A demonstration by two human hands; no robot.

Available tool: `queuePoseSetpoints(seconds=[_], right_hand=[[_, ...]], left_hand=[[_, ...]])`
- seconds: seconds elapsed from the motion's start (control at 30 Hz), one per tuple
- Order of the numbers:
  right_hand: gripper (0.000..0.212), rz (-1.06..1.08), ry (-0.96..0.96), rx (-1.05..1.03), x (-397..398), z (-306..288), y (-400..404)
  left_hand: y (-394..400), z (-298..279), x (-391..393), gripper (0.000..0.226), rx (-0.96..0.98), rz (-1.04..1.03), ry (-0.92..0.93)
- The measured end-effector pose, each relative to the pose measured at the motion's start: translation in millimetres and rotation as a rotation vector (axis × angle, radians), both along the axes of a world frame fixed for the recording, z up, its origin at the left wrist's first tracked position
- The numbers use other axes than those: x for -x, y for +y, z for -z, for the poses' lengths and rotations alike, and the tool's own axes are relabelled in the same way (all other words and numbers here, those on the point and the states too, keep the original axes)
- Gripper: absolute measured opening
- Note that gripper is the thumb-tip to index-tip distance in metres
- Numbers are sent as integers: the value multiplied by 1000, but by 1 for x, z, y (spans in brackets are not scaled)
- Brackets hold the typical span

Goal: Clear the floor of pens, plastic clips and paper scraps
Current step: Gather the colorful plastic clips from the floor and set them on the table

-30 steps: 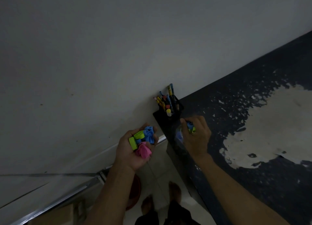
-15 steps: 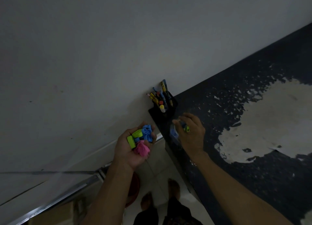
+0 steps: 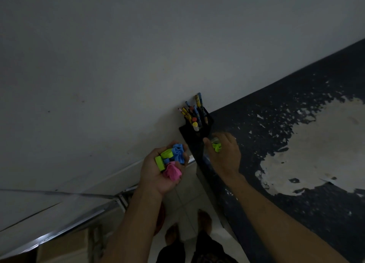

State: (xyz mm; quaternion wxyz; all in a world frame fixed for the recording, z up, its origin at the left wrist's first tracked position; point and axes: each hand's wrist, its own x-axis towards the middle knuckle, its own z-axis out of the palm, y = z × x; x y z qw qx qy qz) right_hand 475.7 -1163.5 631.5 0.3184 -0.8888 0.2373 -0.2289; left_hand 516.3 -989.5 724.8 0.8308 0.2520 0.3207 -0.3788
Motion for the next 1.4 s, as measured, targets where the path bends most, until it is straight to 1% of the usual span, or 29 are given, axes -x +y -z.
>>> queuePoseSetpoints(seconds=[0.13, 0.3, 0.4, 0.47, 0.53, 0.6, 0.67, 0.77, 0.9, 1.0, 1.17, 1.3, 1.4], right_hand=[[40, -2, 38, -29, 1, -3, 0], [43, -39, -11, -49, 4, -8, 0], [38, -7, -147, -78, 12, -22, -1], [31, -3, -266, -153, 22, -41, 3], [25, -77, -351, -238, 35, -63, 12], [21, -194, -384, -268, 45, -80, 22], [20, -264, -376, -264, 54, -85, 27], [29, -266, -300, -229, 61, -78, 32], [19, -217, -237, -190, 69, -69, 32], [14, -183, -208, -221, 72, -72, 29], [15, -147, -134, -250, 70, -77, 26], [17, -136, -125, -214, 68, -77, 25], [15, -151, -127, -224, 67, -77, 24]], left_hand=[[-3, -2, 0, 30, 20, -7, 19], [-16, -1, 0, 33, 50, -4, 29], [-26, 2, 1, 32, 74, -21, 43], [-34, 3, 2, 32, 84, -40, 58], [-42, 4, 2, 33, 84, -49, 66], [-50, 4, 3, 37, 84, -52, 60], [-57, 4, 5, 36, 108, -45, 54], [-65, 4, 8, 27, 128, -35, 47], [-71, 11, 10, 30, 189, -21, 43], [-72, 16, 8, 30, 210, -26, 42], [-79, 20, 7, 28, 207, -28, 34], [-82, 20, 6, 29, 196, -24, 11], [-81, 21, 6, 30, 191, -31, 16]])
